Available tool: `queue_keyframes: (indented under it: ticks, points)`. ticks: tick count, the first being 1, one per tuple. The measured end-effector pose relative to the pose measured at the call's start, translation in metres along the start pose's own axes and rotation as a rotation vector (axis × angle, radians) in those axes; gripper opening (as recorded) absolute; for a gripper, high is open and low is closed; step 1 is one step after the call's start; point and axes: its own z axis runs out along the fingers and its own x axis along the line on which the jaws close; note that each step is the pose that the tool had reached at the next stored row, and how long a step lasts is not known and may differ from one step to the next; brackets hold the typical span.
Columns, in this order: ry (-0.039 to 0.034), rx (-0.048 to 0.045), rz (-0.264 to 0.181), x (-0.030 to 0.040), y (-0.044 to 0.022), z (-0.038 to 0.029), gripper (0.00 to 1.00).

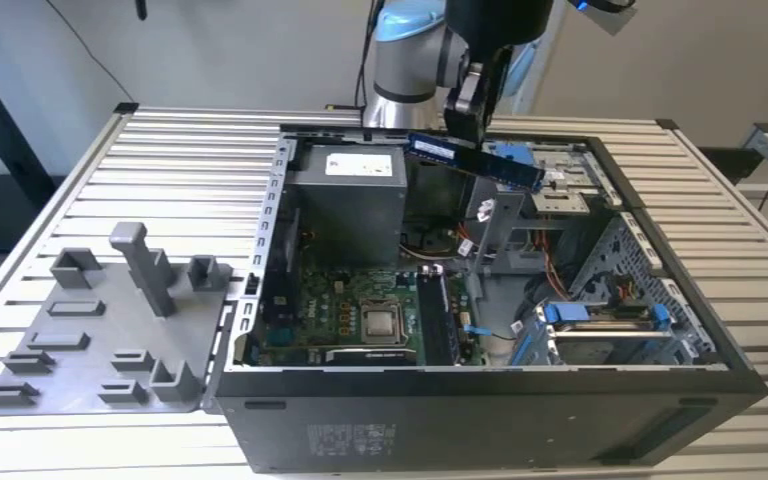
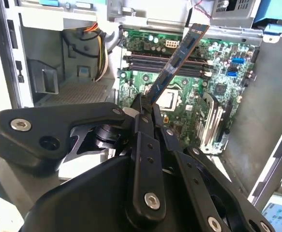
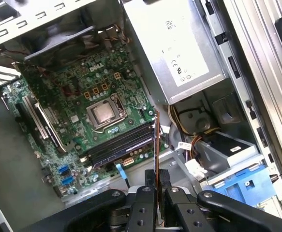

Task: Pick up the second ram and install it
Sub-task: 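Insert the second ram into the second slot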

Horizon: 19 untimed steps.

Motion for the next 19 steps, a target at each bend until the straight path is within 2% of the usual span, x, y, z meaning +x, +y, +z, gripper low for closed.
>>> queue_keyframes:
  ticks: [4, 6, 9, 10, 12, 19]
  points:
    - [0.0012, -0.0012, 0.002, 0.0, 0.0, 0.0001, 0.14]
    - [0.0057, -0.0098, 0.002, 0.0, 0.0, 0.0005, 0.14]
    - [0.0167, -0.0284, 0.003, 0.0001, 0.0, 0.0013, 0.14]
    - [0.0186, -0.0314, 0.005, 0.0001, 0.0, 0.0016, 0.14]
    - [0.0195, -0.0319, 0.023, 0.0001, 0.0001, 0.0021, 0.14]
    - [0.0197, -0.0265, 0.131, 0.0002, 0.0, 0.0039, 0.14]
